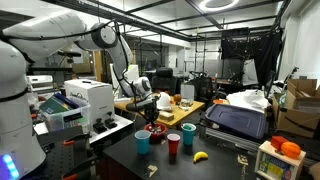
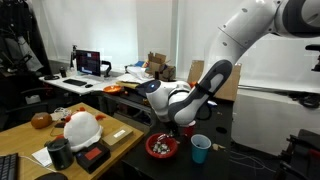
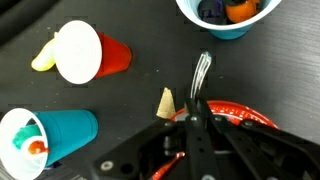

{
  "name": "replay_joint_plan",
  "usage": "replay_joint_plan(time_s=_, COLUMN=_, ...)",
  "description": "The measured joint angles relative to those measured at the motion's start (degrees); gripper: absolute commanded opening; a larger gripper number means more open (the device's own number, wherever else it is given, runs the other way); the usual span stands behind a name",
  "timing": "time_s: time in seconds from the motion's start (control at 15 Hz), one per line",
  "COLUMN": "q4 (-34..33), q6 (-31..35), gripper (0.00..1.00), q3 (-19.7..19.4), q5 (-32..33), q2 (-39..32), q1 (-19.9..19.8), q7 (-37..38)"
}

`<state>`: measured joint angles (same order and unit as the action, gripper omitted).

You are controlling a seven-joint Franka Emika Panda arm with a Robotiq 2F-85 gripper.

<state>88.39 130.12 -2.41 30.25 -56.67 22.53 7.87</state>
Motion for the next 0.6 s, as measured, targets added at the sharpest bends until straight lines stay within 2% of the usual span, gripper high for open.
replay_joint_plan(time_s=0.6, q4=-0.02, q6=-2.92, gripper=0.01, q3=0.0, q5=0.56, q2=-1.88, q1=0.39, q7=-3.75)
